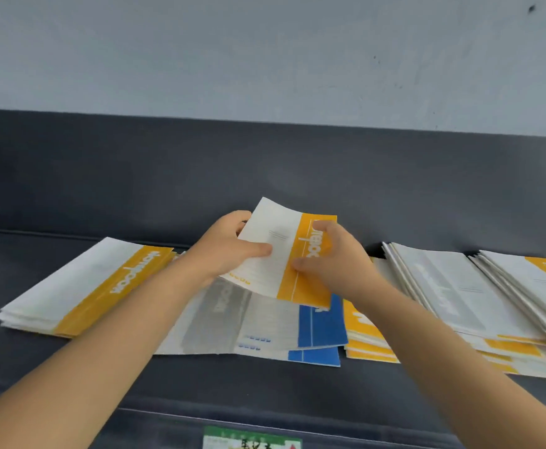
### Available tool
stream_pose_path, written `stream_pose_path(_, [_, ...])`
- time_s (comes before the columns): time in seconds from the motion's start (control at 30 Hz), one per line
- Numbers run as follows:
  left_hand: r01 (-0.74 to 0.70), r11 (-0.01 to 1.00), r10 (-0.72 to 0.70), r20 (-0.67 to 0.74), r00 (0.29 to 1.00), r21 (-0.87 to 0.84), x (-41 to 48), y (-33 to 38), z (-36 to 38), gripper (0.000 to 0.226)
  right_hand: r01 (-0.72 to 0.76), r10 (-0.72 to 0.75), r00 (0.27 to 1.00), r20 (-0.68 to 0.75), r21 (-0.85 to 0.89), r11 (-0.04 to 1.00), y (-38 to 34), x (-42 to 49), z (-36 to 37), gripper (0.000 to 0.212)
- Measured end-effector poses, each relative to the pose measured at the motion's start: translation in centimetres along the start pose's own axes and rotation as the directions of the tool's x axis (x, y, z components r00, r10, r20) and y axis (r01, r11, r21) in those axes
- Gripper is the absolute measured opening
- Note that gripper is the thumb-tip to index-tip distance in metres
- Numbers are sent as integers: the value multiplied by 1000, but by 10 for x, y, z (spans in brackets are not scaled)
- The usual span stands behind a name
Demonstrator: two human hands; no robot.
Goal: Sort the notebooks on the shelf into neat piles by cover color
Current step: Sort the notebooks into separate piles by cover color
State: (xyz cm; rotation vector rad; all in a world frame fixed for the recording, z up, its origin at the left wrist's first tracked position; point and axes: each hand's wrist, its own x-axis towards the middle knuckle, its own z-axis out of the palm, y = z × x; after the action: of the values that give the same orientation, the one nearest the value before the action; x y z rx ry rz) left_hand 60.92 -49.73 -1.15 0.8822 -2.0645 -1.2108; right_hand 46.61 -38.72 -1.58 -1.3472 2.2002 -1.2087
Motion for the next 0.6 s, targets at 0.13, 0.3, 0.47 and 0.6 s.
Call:
stream_pose_path(0.13, [-17,969,27,-36,999,245,-9,-32,-90,43,26,-26,994,104,4,1000,-55,8,74,76])
stream_pose_path(0.3, [36,845,-33,-15,999,533,-11,-72,-171,94,53,-31,982,189,-113,992,-106,24,161,63])
stream_pose_path(0.47, [8,751,-83,81,993,660,-15,-119,-203,77,101,-25,972,235,-315,944,-124,28,231,62])
stream_pose_path(0.6, [-19,519,-242,169,955,855,-22,-156,-209,75,270,19,916,400,-651,709,-119,18,259,71])
